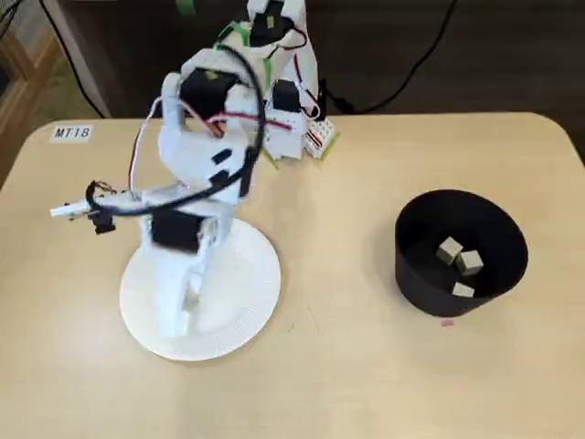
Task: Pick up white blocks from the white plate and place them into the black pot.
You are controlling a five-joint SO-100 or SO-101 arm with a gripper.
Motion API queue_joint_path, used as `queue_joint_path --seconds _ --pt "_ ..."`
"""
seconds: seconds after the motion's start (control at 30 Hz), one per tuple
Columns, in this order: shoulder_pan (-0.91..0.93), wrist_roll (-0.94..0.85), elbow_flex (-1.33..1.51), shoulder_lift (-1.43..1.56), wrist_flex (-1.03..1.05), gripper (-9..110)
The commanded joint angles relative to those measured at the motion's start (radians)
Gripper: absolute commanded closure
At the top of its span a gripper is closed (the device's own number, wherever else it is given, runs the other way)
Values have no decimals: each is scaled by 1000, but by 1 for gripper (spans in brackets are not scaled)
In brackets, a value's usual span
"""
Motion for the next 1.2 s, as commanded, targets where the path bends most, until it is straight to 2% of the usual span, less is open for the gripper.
queue_joint_path --seconds 0.0,0.2,0.53,0.9,1.17 --pt "-129 -78 -46 149 11 104" --pt "-394 -83 -46 256 121 104" --pt "-724 63 92 232 311 104" --pt "-822 97 368 179 287 104" --pt "-827 55 377 89 259 104"
